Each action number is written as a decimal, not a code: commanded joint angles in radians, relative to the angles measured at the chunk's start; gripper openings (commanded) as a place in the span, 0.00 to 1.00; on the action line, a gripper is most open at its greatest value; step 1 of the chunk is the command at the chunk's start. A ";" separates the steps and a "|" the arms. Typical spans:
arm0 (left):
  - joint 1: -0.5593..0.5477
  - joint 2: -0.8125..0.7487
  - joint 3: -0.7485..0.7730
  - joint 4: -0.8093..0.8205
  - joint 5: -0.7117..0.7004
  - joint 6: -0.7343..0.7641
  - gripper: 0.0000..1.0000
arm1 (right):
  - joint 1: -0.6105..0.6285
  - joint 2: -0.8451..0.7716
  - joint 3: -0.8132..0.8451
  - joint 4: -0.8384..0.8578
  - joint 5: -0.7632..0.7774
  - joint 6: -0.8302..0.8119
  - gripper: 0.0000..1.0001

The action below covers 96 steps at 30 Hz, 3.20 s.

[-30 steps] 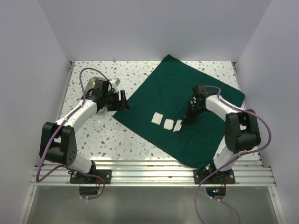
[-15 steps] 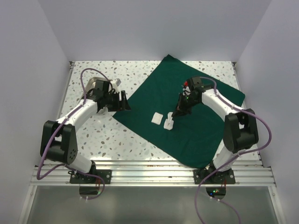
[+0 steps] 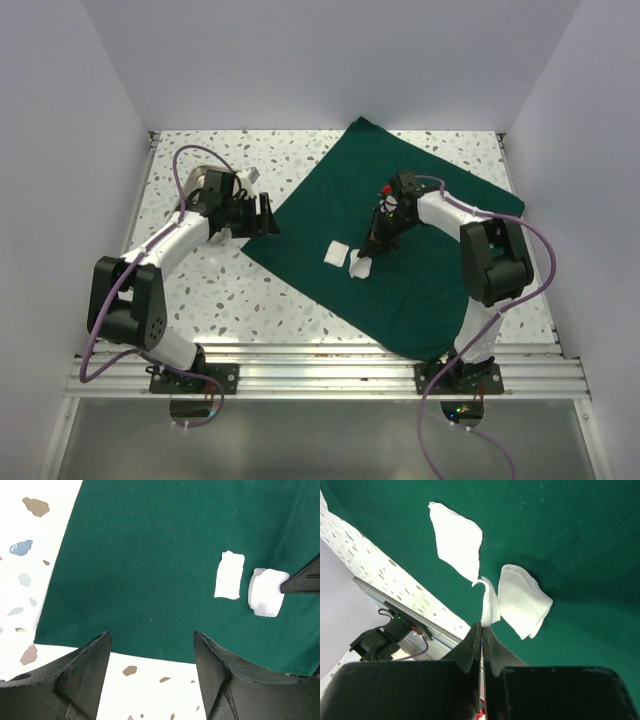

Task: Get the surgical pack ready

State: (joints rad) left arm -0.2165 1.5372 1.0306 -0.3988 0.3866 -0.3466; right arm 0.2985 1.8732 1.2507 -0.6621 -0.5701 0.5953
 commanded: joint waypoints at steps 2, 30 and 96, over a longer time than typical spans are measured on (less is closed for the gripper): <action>-0.001 0.001 0.036 0.025 0.008 0.026 0.70 | -0.013 0.003 -0.013 0.038 -0.037 0.011 0.00; -0.001 0.014 0.040 0.026 0.017 0.017 0.70 | -0.042 0.020 -0.040 0.050 -0.068 -0.005 0.00; -0.001 0.047 0.029 0.072 0.040 -0.055 0.70 | -0.085 0.080 0.019 -0.057 -0.037 -0.161 0.29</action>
State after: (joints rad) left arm -0.2165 1.5879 1.0367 -0.3813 0.4091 -0.3840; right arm 0.2111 1.9701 1.2549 -0.7017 -0.5961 0.4500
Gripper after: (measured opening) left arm 0.702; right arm 0.289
